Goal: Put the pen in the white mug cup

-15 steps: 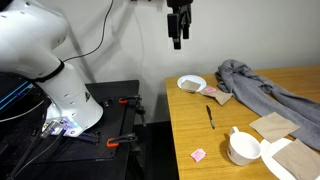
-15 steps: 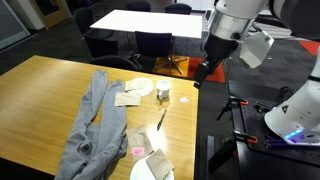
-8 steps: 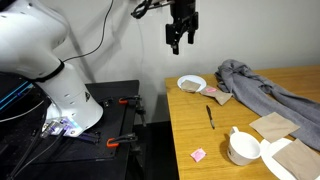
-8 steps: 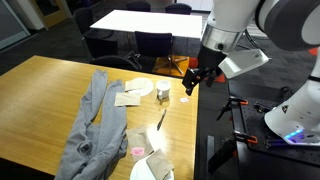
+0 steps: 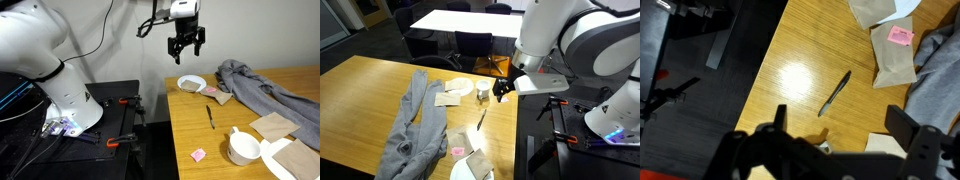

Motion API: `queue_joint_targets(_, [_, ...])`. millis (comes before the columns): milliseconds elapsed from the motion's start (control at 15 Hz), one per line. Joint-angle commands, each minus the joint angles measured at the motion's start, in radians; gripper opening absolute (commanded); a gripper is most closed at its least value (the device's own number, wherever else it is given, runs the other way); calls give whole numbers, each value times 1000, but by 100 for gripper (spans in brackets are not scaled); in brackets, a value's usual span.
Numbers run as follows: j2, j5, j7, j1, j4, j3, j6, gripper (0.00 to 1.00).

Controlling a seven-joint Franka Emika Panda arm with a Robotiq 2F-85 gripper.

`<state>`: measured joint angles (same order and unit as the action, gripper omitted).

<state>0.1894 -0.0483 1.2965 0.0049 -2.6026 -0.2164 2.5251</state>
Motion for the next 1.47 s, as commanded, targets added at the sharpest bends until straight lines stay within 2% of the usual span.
queue_joint_targets(0, [-91,109,207,-17,18,-4,58,100])
queue_joint_targets(400, [-236,295,473,9,41,63,131,100])
queue_joint_targets(733, [-361,416,565,59,95,157,229,100])
queue_joint_targets(933, [-438,429,557,99,147,215,270,100])
queue_joint_targets(1000, [-381,394,522,105,100,219,242,100])
queue_joint_targets(1400, [-403,390,517,124,111,239,245,100])
